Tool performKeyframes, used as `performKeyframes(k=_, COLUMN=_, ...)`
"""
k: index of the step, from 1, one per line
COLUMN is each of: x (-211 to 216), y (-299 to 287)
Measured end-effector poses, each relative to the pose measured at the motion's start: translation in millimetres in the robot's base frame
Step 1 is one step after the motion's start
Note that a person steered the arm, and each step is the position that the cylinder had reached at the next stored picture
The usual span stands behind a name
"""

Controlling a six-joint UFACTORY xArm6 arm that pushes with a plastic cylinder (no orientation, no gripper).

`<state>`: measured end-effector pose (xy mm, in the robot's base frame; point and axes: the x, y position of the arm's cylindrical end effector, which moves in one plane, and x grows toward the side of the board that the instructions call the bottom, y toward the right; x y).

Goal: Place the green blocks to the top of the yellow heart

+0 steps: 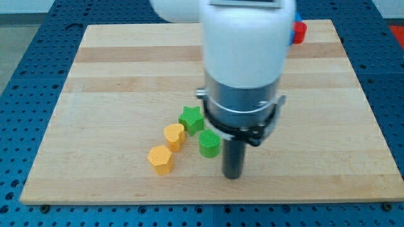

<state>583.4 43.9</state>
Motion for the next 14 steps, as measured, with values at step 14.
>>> performKeyframes(k=14, x=-65.6, y=22.6)
